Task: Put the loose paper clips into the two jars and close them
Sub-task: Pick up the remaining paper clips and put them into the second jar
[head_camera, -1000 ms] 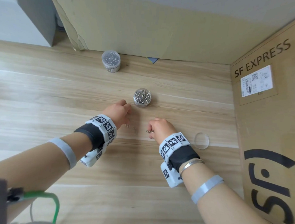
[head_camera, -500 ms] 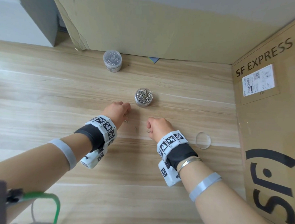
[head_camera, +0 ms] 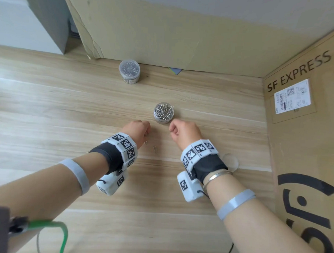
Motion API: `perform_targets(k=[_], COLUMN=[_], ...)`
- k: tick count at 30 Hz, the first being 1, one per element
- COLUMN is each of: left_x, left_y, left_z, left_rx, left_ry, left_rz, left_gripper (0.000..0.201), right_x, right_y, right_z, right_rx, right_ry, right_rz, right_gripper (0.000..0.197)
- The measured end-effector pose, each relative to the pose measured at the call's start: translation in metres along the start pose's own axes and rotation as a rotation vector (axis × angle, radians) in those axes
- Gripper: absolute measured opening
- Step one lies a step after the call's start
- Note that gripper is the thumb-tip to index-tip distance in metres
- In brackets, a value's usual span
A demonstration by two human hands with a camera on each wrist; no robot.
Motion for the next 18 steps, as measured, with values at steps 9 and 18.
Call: perform_targets(k=[9, 18], left_x=[-0.005, 0.0], left_y=[-0.003, -0.032], left_z=[0.001, -0.009], left_rx=[0.01, -0.189], left_ry=[0.062, 0.085], left_rz=[-0.027, -0.236], left_gripper=[0.022, 0.024], right_x=[0.038, 0.03], right_y=[-0.028, -0.021], right_z=[0.023, -0.004], right_rx=[0.239, 0.232], right_ry=[0.015, 0.027], right_rz=[-0.152, -0.235], right_gripper=[0.014, 0.025])
Point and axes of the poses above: each hand's wrist, its own x-axis towards the middle knuckle, its own y-axis out of the palm, z = x × y, the point moved 4 cm from there along x, towards the middle knuckle, and after that the axes turned 5 degrees about x, right-handed, at the moved point
